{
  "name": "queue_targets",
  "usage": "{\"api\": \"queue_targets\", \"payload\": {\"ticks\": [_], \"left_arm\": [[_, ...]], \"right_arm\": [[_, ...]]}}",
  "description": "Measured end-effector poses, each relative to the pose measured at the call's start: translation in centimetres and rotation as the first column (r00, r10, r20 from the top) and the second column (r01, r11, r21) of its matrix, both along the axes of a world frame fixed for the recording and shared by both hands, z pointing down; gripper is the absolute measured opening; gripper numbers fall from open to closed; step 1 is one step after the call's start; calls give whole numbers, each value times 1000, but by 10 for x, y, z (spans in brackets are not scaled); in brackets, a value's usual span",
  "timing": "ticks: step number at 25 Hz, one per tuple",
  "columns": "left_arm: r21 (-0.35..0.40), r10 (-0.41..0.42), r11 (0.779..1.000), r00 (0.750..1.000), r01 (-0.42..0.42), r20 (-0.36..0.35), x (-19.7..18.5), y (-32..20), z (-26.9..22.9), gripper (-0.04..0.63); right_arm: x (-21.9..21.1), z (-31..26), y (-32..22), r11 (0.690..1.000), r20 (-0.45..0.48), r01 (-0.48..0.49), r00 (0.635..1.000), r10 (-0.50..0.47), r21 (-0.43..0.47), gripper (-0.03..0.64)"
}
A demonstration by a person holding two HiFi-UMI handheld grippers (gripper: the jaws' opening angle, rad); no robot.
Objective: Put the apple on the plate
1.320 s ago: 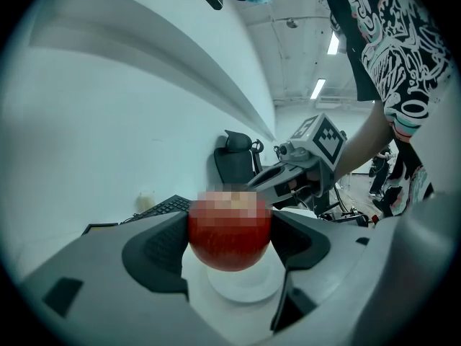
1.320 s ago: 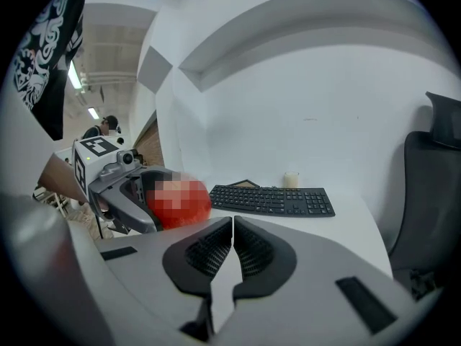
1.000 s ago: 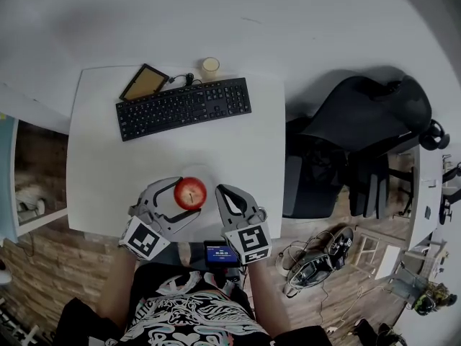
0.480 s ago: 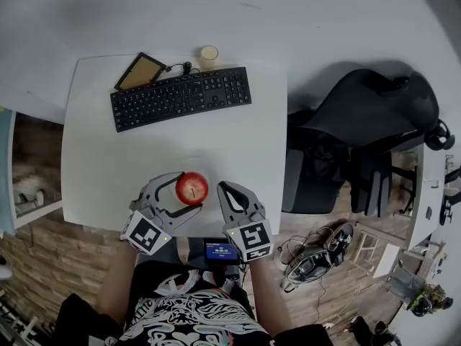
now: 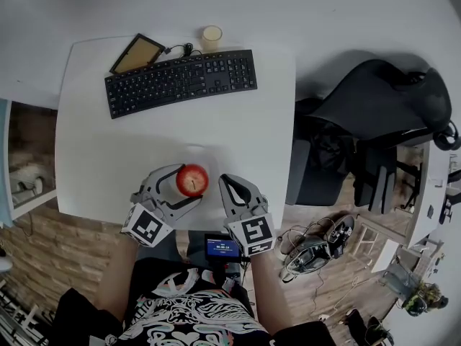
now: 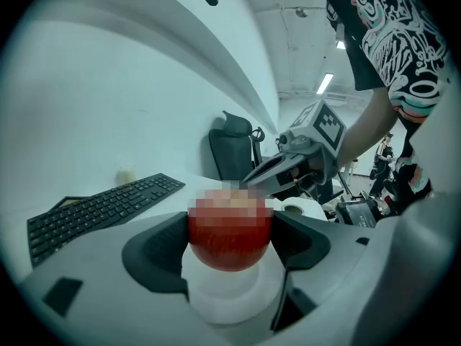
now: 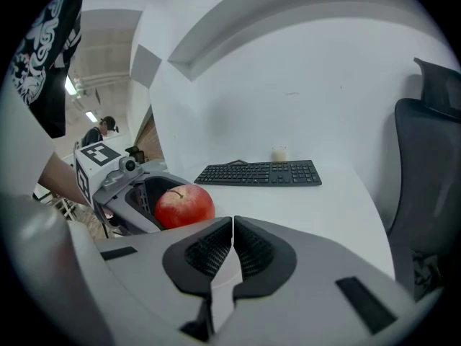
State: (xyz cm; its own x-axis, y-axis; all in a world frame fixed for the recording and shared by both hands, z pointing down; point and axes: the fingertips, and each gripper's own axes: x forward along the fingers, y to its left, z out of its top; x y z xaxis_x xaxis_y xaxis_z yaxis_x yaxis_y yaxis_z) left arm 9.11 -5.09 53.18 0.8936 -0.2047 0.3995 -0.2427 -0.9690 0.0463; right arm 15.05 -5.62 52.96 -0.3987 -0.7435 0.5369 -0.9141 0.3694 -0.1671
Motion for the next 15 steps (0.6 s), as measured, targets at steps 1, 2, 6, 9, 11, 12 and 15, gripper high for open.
{"api": "queue_targets", "payload": {"ticks": [1,2,6,9,11,12,15], "left_arm": [[-2,-5,1000,1000,5,3,0,0,4,359],[-3,-11,1000,1000,11,7,0,0,7,359],[-5,-27,1000,999,27,38,0,2,22,359],[-7,-44,999,998,45,51,0,2,32,359],[-5,-54,999,997,54,59,0,3,38,359],[-2,-59,998,996,59,60,0,3,41,359],[1,-99,995,994,99,39,-1,1,45,359]], "right_arm": [[0,1,0,1000,4,0,1000,0,-3,32],[0,3,0,1000,8,1,1000,-1,-6,32],[0,10,3,1000,16,4,1000,-4,-26,32],[2,18,7,999,12,8,1000,-8,-39,32],[4,22,8,999,11,5,1000,-4,-47,32],[5,23,9,999,12,2,1000,-1,-50,32],[4,27,11,998,22,2,1000,-1,-60,32]]}}
